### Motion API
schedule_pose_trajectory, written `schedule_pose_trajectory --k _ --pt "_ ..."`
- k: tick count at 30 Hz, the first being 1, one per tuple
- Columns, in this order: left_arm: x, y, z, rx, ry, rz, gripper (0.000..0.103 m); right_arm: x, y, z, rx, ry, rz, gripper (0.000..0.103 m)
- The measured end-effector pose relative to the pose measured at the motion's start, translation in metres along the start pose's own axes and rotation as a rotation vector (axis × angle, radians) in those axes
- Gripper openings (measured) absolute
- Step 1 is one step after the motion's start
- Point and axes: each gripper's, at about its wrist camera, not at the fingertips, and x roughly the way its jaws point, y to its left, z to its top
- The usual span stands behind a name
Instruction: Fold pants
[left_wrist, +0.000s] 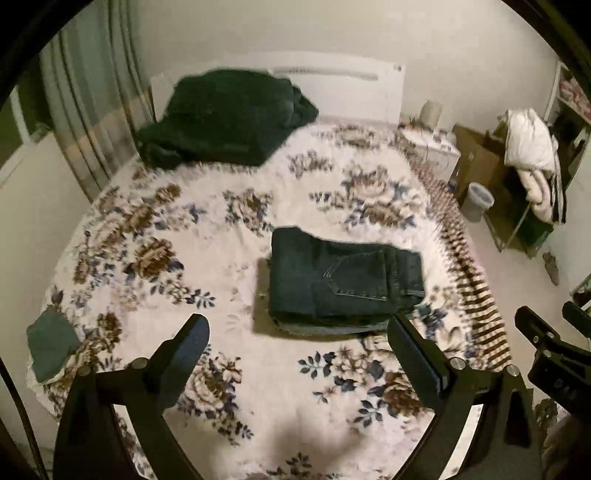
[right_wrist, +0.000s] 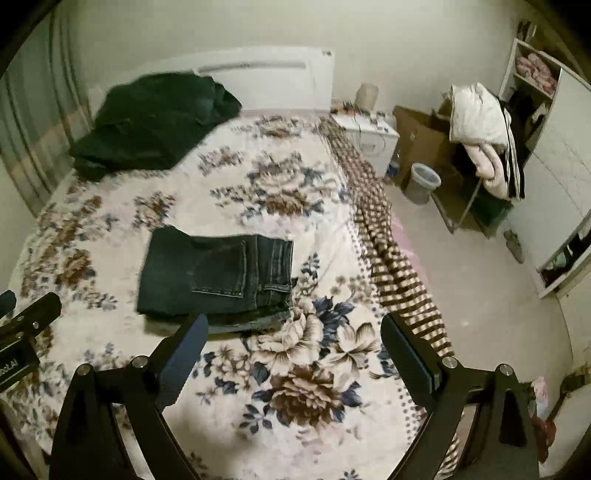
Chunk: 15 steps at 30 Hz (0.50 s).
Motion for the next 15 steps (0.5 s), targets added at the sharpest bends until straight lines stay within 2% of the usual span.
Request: schedule_pose_trajectory --k 10,15 --pt "-0.16 -0.01 -0.026 -0.037 -0.126 0.023 0.099 -0.184 -0.022 -0.024 -0.07 -0.142 0.063 0.097" --pt "-0.215 -0.01 -0.038 -0.054 -0.152 0.044 0.099 -0.256 -0.037 -0.035 -0.052 -0.17 0.111 0.097"
